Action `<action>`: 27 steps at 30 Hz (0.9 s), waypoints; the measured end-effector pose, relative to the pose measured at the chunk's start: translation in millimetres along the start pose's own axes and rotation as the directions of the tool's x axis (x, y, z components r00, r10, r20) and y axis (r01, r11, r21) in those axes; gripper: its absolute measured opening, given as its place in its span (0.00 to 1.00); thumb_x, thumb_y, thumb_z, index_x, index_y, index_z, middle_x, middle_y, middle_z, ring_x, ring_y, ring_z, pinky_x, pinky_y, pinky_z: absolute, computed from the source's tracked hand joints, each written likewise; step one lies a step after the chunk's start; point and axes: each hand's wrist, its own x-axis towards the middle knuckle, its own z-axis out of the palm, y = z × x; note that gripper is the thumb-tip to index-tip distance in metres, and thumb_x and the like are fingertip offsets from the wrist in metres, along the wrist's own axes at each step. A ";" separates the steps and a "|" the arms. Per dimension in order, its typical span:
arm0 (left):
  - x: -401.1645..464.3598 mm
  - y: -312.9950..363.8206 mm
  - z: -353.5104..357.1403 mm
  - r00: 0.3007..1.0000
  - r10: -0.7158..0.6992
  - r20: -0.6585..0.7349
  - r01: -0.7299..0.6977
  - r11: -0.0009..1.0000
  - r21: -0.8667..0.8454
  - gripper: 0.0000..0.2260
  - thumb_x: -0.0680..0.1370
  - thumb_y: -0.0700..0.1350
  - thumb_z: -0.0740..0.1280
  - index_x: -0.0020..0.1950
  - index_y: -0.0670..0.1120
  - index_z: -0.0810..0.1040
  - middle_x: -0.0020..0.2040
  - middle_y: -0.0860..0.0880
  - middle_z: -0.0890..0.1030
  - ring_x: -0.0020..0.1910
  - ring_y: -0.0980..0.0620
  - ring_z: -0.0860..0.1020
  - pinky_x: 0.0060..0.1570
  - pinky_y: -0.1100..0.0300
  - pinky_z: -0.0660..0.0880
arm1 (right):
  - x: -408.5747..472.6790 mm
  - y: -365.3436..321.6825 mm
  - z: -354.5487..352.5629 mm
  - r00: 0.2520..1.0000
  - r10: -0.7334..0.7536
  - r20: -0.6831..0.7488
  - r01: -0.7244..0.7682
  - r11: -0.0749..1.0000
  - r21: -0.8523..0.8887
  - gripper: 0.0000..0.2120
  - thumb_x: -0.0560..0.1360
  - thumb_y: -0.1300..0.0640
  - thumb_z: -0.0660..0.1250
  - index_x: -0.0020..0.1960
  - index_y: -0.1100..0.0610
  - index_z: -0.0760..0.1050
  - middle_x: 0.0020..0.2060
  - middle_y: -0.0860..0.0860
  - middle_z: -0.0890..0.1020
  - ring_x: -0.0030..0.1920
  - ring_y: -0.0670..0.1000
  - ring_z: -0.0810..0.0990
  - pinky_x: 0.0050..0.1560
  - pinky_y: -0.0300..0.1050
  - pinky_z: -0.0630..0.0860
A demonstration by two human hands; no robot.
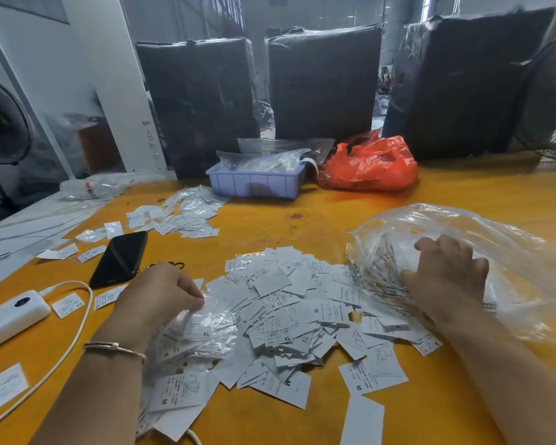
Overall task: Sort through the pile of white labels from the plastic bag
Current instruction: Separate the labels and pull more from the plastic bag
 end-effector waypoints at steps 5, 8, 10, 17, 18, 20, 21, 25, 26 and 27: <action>-0.1 1.9 2.2 1.000 -0.008 0.008 0.008 0.999 0.050 0.08 0.69 0.47 0.79 0.45 0.53 0.85 0.44 0.54 0.82 0.45 0.53 0.79 0.46 0.56 0.78 | 3.8 3.4 2.9 0.998 0.003 0.067 -0.002 1.000 -0.012 0.14 0.74 0.43 0.68 0.52 0.52 0.79 0.53 0.53 0.76 0.58 0.56 0.71 0.51 0.50 0.64; 0.5 3.4 4.4 0.998 0.027 -0.054 -0.025 0.999 0.034 0.12 0.70 0.47 0.78 0.51 0.53 0.82 0.49 0.53 0.80 0.49 0.51 0.78 0.48 0.56 0.76 | 3.7 5.1 4.4 0.999 -0.027 0.023 0.027 0.999 0.024 0.05 0.75 0.54 0.67 0.43 0.53 0.80 0.46 0.51 0.79 0.51 0.56 0.75 0.49 0.49 0.64; 0.0 8.7 7.6 0.991 0.068 -0.117 -0.072 0.997 -0.030 0.11 0.70 0.49 0.78 0.51 0.53 0.82 0.50 0.55 0.80 0.50 0.53 0.78 0.48 0.55 0.76 | 4.5 5.7 6.2 0.999 -0.034 -0.001 0.034 0.998 0.059 0.07 0.75 0.58 0.67 0.39 0.54 0.80 0.42 0.51 0.81 0.47 0.56 0.75 0.49 0.49 0.65; -11.4 33.3 28.7 0.934 0.274 -0.228 -0.314 0.936 -0.161 0.05 0.74 0.50 0.74 0.48 0.55 0.82 0.47 0.60 0.79 0.47 0.62 0.76 0.43 0.61 0.73 | 5.2 6.6 8.1 0.982 -0.038 -0.183 0.089 0.956 0.280 0.15 0.77 0.57 0.65 0.34 0.60 0.81 0.35 0.57 0.81 0.40 0.61 0.76 0.44 0.51 0.71; -13.2 35.9 31.8 0.926 0.292 -0.238 -0.335 0.928 -0.165 0.05 0.74 0.49 0.74 0.49 0.54 0.82 0.47 0.59 0.79 0.48 0.61 0.76 0.45 0.58 0.75 | 3.7 4.9 6.6 0.975 -0.033 -0.220 0.104 0.942 0.319 0.15 0.77 0.58 0.65 0.35 0.62 0.80 0.35 0.58 0.81 0.39 0.61 0.77 0.42 0.50 0.72; -17.1 41.7 37.6 0.908 0.338 -0.247 -0.386 0.905 -0.179 0.05 0.75 0.48 0.73 0.49 0.53 0.82 0.48 0.59 0.79 0.48 0.62 0.76 0.49 0.57 0.76 | -0.1 -0.5 1.6 0.958 -0.014 -0.287 0.143 0.889 0.435 0.13 0.77 0.59 0.65 0.36 0.62 0.80 0.35 0.58 0.83 0.38 0.61 0.78 0.39 0.49 0.74; -19.3 44.9 40.6 0.896 0.369 -0.245 -0.419 0.886 -0.198 0.05 0.75 0.48 0.73 0.50 0.53 0.82 0.48 0.59 0.80 0.47 0.63 0.76 0.49 0.58 0.76 | -3.2 -5.3 -1.6 0.953 -0.017 -0.303 0.178 0.840 0.512 0.12 0.76 0.59 0.66 0.36 0.61 0.80 0.33 0.57 0.83 0.36 0.60 0.79 0.37 0.48 0.75; -29.6 59.2 47.8 0.868 0.468 -0.168 -0.495 0.781 -0.382 0.10 0.75 0.53 0.72 0.55 0.56 0.81 0.53 0.63 0.79 0.51 0.66 0.77 0.47 0.67 0.75 | -24.3 -30.3 -14.8 0.960 -0.280 -0.024 0.126 0.351 0.928 0.10 0.75 0.62 0.67 0.36 0.60 0.80 0.29 0.52 0.81 0.29 0.46 0.76 0.32 0.38 0.72; -32.0 62.5 48.6 0.867 0.484 -0.119 -0.483 0.758 -0.439 0.13 0.74 0.56 0.71 0.58 0.57 0.80 0.55 0.63 0.79 0.53 0.67 0.77 0.47 0.68 0.75 | -30.5 -35.5 -15.5 0.908 -0.412 0.077 0.043 0.273 0.961 0.09 0.75 0.62 0.67 0.36 0.61 0.80 0.29 0.52 0.81 0.29 0.44 0.75 0.32 0.35 0.71; -34.2 65.6 48.9 0.865 0.498 -0.059 -0.458 0.737 -0.498 0.17 0.74 0.59 0.69 0.61 0.57 0.78 0.57 0.63 0.79 0.54 0.68 0.77 0.48 0.67 0.75 | -36.3 -39.0 -14.0 0.834 -0.530 0.151 -0.014 0.253 0.967 0.09 0.75 0.61 0.67 0.37 0.61 0.80 0.30 0.52 0.81 0.30 0.45 0.75 0.32 0.35 0.70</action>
